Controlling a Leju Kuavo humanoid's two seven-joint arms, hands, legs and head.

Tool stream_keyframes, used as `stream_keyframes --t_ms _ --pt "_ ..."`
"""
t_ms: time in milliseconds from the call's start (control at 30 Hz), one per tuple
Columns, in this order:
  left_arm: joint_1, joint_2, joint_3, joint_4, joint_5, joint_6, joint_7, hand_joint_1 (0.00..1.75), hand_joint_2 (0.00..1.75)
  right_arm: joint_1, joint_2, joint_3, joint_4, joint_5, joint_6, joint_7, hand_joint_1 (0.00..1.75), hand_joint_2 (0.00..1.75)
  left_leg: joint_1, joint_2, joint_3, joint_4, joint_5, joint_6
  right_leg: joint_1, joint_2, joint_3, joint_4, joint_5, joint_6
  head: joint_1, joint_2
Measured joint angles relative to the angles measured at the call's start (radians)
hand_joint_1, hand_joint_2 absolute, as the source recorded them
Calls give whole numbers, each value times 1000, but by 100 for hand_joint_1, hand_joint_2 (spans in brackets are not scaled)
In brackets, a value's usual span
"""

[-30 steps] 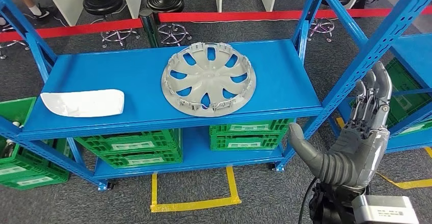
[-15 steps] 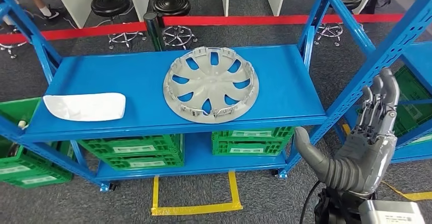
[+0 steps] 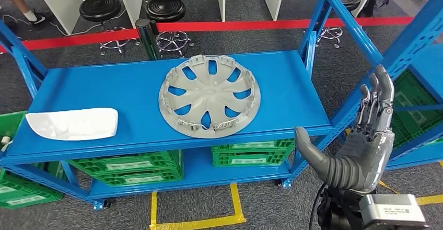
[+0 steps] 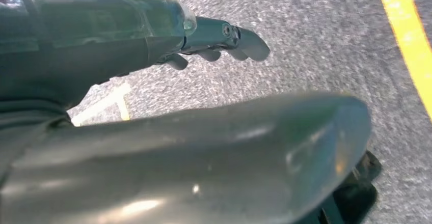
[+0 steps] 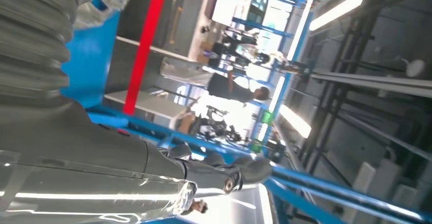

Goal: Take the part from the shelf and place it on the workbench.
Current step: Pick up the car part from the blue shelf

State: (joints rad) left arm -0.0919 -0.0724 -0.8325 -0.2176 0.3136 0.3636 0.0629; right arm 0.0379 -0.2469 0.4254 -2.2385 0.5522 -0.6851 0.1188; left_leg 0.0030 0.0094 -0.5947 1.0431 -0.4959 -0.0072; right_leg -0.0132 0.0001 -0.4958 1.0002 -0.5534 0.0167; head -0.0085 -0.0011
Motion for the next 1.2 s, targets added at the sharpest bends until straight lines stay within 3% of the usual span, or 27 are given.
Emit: stream_keyframes --t_ms 67,133,233,267,300,367,433,533,633,733,767,800,833,900,967,1033,1100,1133,1200 --pt "0 1 0 0 1 0 0 0 0 0 -3 -1 0 -2 0 2 0 175 1 -4 5 -9 -6 9 -3 -1 3 -1 -6 11 2 0" --pt "-1 1 0 0 1 0 -1 0 0 0 -6 -2 0 -3 0 5 0 175 4 -6 13 -15 -9 19 -4 -2 -17 48 -35 21 10 0" --pt "-2 1 0 0 1 0 -1 0 0 2 -12 -4 3 -9 0 10 0 175 0 -6 24 -16 -17 32 -5 -1 -121 230 -98 26 28 0" --pt "-1 1 0 1 1 0 -1 0 0 2 -14 -4 5 -13 0 15 0 175 -3 -7 27 -15 -19 34 -5 -1 -148 265 -97 25 32 0" --pt "-1 1 0 1 1 0 -1 0 0 3 -17 -4 7 -18 0 20 0 175 -6 -9 32 -15 -22 36 -4 -1 -159 266 -76 22 35 0" --pt "-1 1 0 2 1 0 -1 0 0 2 -23 -4 12 -29 0 28 0 175 -11 -14 43 -16 -29 37 1 0 -133 169 7 8 42 0" --pt "-2 -1 0 2 1 0 -2 0 0 0 -29 -4 18 -37 0 31 0 175 -15 -18 49 -16 -36 34 9 0 -92 63 57 -13 42 0" --pt "-3 -4 -1 2 -1 -1 -4 0 0 -2 -35 -4 25 -45 0 32 0 175 -12 -20 46 -19 -37 20 16 0 -73 13 55 -26 42 0" --pt "-3 -5 -2 2 -2 -2 -5 0 0 -2 -37 -4 29 -49 0 32 0 175 -10 -15 35 13 -61 2 7 -2 -55 -14 64 -31 38 0" --pt "-2 -3 -5 3 -2 -2 -4 0 0 -2 -37 -3 36 -50 0 31 0 175 4 -13 -58 181 -135 -20 3 -6 -46 -23 64 -34 17 0" --pt "-2 -2 -6 4 -2 -2 -4 0 0 -2 -37 -2 39 -51 0 32 0 175 9 -12 -87 226 -144 -26 2 -6 -45 -23 62 -33 12 0" --pt "-1 -2 -6 4 -2 -3 -3 0 0 -2 -37 -2 42 -51 0 32 0 175 14 -11 -100 236 -132 -32 -1 -5 -43 -22 59 -30 9 0" --pt "-1 -1 -7 4 -2 -5 -2 0 0 -2 -37 -2 45 -52 0 32 0 175 18 -9 -92 208 -102 -38 -5 -5 -39 -21 55 -26 8 0" --pt "-1 0 -7 4 -2 -8 0 0 0 -2 -39 -2 51 -54 0 34 0 175 25 -3 -39 88 -30 -49 -12 -3 -31 -14 44 -10 2 0" --pt "-1 0 -7 4 -2 -11 2 0 0 -3 -43 -2 56 -57 0 39 0 175 26 0 0 8 -5 -41 -14 -1 -28 -4 31 7 -6 0" --pt "-1 0 -8 5 -2 -12 5 0 0 -5 -51 0 62 -62 0 49 0 175 21 -1 5 -1 -12 -18 -15 0 -25 -4 28 19 -3 0" --pt "-1 1 -8 5 -3 -12 7 0 0 -7 -62 1 70 -61 2 66 0 175 19 -2 6 -2 -12 -2 -19 1 -22 -4 25 25 8 0" --pt "-2 1 -8 5 -6 -12 8 0 0 -10 -68 1 74 -53 8 80 0 175 18 -3 7 -2 -12 2 -21 1 -22 -2 27 19 13 0" --pt "-3 0 -10 5 -14 -14 10 0 0 -20 -85 2 87 -16 33 116 0 175 15 -4 8 -2 -12 3 -20 1 -21 3 30 -9 23 0"
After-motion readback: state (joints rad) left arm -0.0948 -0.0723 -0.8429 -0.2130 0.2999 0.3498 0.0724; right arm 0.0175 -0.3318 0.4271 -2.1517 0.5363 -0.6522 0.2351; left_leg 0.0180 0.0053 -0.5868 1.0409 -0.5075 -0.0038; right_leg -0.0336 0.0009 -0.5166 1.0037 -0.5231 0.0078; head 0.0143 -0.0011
